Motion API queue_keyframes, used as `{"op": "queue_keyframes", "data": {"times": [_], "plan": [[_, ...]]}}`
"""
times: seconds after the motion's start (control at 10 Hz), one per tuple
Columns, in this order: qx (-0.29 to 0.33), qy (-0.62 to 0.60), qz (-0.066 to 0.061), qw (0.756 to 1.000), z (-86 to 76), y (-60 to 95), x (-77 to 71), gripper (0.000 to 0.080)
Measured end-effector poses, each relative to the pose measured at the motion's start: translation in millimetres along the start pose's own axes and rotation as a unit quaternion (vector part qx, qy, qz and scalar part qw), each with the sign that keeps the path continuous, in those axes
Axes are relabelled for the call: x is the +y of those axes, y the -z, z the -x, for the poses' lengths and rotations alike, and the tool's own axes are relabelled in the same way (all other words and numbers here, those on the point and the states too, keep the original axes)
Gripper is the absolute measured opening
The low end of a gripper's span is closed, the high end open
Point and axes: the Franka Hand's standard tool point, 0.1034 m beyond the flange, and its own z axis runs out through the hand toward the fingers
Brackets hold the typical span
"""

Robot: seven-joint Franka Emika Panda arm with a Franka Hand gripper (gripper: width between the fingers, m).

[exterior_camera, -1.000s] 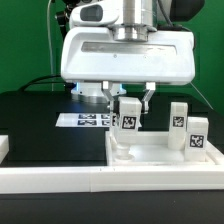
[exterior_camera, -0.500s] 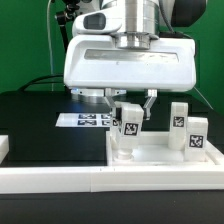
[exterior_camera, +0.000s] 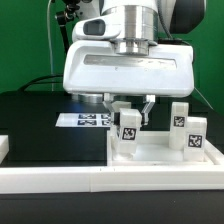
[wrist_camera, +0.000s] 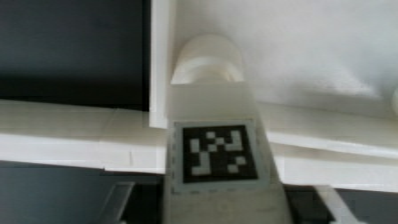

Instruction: Assemble square table

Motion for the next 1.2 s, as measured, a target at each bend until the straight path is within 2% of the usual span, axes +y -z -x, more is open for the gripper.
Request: {"op": "queue_keyframes", "data": {"times": [0.2,0.4,0.5,0.7,0.8,1.2], "plan": [[0.023,0.003,0.008,1.000,-0.7,-0.4,-0.9,0.0290],[0.025,0.004,0.009,1.000,-1.1,-0.5,-1.0,0.0290],[0.025,0.004,0.009,1.000,-0.9,-0.8,-0.9,0.0329],[0.025,0.004,0.009,1.000,-0.6,-1.0,-0.8,0.0585],[0.024,0.004,0.009,1.000,-0.5,-1.2,-0.8,0.0637],[0.024,0.004,0.009,1.000,0.3,-2.1,-0.7,0.0648]]}}
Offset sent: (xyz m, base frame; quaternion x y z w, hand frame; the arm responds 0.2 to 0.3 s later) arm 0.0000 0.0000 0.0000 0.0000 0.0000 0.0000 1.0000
